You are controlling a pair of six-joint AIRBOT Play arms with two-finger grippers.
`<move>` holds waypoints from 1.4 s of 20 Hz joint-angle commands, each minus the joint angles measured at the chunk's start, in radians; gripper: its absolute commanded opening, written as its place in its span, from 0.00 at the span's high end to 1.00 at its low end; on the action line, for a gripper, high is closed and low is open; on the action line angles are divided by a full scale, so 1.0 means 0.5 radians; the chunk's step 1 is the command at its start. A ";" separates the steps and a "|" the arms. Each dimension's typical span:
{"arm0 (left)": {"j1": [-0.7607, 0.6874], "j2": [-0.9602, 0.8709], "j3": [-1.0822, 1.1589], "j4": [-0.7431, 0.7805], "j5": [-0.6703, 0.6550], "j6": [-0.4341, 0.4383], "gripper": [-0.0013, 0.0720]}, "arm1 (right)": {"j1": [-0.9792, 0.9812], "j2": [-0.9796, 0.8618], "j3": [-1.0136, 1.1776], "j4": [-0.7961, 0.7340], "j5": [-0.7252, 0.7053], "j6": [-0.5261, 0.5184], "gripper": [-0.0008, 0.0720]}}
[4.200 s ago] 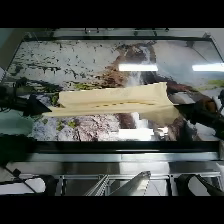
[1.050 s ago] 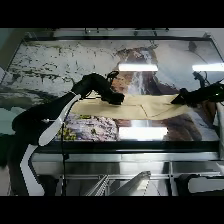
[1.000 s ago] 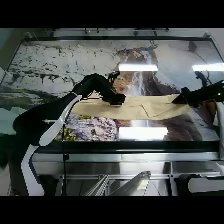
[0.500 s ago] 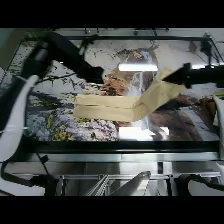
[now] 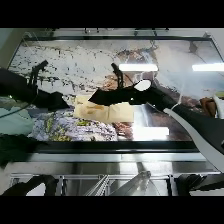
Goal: Fold the shirts.
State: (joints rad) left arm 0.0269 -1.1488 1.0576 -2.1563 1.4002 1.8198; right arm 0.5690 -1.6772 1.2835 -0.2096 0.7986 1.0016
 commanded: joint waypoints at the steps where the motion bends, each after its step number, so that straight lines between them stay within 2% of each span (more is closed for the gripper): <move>1: 0.034 0.242 -0.410 -0.101 -0.203 0.085 0.95 | 0.040 -0.040 0.002 0.275 0.298 -0.301 0.60; 3: 0.034 0.315 -0.495 -0.130 -0.249 0.093 0.95 | -0.136 0.117 0.002 0.170 0.509 -0.235 0.60; 6: 0.034 0.397 -0.557 -0.127 -0.251 0.095 0.95 | -0.484 0.376 -0.005 -0.414 0.622 0.179 0.60; 7: 0.034 0.419 -0.566 -0.127 -0.249 0.095 0.95 | -0.606 0.440 -0.013 -0.678 0.640 0.358 0.55; 8: 0.034 0.436 -0.565 -0.127 -0.236 0.095 0.95 | -0.706 0.480 -0.035 -0.895 0.660 0.529 0.37; 9: 0.034 0.456 -0.564 -0.127 -0.228 0.094 0.95 | -0.800 0.502 -0.078 -1.077 0.678 0.655 0.24; 11: 0.034 0.505 -0.560 -0.146 -0.226 0.093 0.95 | -0.932 0.492 -0.213 -1.258 0.671 0.812 0.24; 14: 0.034 0.582 -0.560 -0.146 -0.163 0.093 0.95 | -1.011 0.397 -0.446 -1.161 0.503 0.792 0.24; 20: 0.034 0.676 -0.560 -0.146 -0.089 0.091 0.95 | -0.959 -0.039 -0.499 -0.542 0.476 0.443 0.24; 21: 0.034 0.676 -0.560 -0.153 -0.067 0.091 0.95 | -0.938 -0.097 -0.499 -0.426 0.477 0.381 0.27; 27: 0.034 0.674 -0.561 -0.249 -0.057 0.092 0.95 | -0.754 -0.253 -0.499 0.066 0.443 0.130 0.27; 28: 0.034 0.674 -0.560 -0.250 -0.060 0.092 0.95 | -0.734 -0.264 -0.499 0.167 0.445 0.063 0.37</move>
State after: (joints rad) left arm 0.0429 -0.8131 0.7780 -2.2681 1.3727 1.8664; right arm 0.1677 -1.7779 1.0348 -0.2836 1.0271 1.1217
